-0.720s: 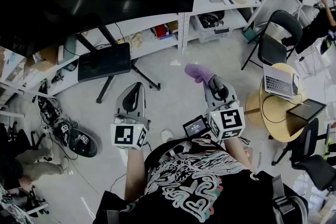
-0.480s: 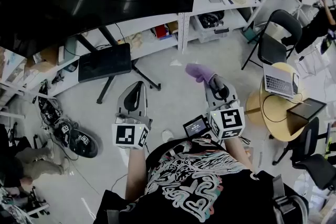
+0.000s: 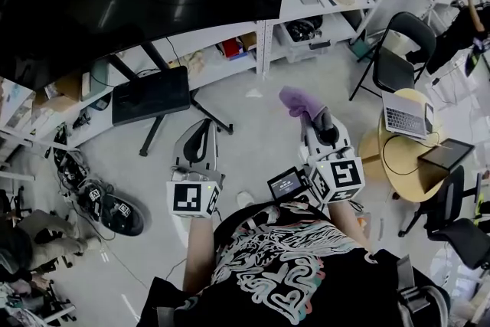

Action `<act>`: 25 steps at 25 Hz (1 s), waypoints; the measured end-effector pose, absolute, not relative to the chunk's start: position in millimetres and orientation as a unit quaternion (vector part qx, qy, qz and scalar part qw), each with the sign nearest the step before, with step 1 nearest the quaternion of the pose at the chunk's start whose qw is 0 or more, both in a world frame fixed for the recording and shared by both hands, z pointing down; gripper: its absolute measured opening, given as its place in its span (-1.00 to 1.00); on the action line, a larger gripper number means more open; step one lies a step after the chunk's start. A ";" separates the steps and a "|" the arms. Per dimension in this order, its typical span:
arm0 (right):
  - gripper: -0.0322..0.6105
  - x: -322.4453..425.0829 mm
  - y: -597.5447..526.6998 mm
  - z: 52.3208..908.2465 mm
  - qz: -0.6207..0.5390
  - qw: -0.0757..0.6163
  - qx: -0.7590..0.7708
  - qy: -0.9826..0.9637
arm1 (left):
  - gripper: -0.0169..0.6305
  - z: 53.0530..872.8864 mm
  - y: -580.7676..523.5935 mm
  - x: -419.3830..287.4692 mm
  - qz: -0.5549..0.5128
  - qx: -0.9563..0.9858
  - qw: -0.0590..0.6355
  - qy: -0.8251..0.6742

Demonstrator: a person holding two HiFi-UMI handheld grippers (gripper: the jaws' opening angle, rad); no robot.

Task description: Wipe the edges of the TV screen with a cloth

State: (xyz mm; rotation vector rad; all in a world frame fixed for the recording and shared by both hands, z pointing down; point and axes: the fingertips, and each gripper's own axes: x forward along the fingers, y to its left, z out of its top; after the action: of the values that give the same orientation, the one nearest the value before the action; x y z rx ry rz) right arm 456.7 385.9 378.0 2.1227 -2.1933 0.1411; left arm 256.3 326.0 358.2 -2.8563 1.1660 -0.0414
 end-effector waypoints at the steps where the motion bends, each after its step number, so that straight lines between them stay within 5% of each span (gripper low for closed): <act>1: -0.66 455.8 385.3 376.9 0.044 0.040 0.696 -0.716 | -0.88 358.6 323.7 253.4 -0.011 -0.926 0.026 0.377; 25: -0.66 418.0 361.1 405.6 0.065 0.066 0.750 -0.654 | -0.88 377.9 266.5 215.2 -0.025 -0.942 0.051 0.332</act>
State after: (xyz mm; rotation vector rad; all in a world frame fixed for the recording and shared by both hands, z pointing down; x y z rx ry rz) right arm 418.0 361.1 405.6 2.2628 -1.9733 0.1947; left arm 215.2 266.5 377.9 -2.8655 1.0103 -0.0768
